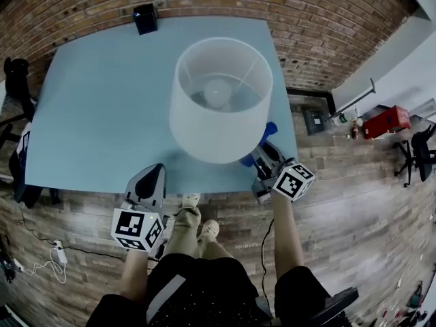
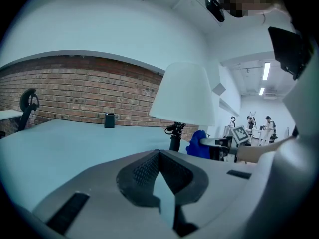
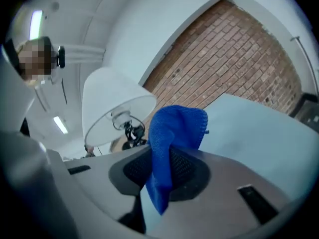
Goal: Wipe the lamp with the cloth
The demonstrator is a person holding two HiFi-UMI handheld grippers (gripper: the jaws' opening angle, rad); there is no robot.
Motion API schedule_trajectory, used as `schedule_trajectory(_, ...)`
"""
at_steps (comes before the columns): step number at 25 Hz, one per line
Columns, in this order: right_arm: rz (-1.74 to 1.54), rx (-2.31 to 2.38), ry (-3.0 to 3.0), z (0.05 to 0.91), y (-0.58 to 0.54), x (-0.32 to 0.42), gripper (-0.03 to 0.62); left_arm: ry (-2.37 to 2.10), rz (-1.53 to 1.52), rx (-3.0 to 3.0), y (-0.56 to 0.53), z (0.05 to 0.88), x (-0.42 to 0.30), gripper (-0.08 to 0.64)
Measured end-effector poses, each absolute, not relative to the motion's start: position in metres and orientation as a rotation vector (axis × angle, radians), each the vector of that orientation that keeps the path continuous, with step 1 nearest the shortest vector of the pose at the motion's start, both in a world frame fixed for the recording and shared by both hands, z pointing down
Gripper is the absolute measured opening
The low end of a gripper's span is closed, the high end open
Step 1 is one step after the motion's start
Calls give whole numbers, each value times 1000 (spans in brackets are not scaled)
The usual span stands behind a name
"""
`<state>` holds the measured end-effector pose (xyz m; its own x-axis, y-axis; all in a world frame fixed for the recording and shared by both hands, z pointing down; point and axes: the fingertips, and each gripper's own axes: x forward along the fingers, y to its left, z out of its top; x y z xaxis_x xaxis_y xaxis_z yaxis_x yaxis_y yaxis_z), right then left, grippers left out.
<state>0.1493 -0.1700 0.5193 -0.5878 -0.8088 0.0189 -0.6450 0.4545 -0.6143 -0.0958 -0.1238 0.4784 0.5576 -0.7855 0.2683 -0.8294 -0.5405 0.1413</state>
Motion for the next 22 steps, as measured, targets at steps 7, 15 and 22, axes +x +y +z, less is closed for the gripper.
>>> schedule_trajectory(7, -968, -888, 2220, 476, -224, 149, 74, -1364, 261, 2510, -159, 480, -100, 8)
schedule_trajectory(15, -1100, -693, 2289, 481, -254, 114, 74, -1391, 286, 2444, -211, 488, -98, 9)
schedule_trajectory(22, -1289, -752, 2484, 526, -260, 85, 74, -1375, 285, 2422, -229, 496, -97, 9)
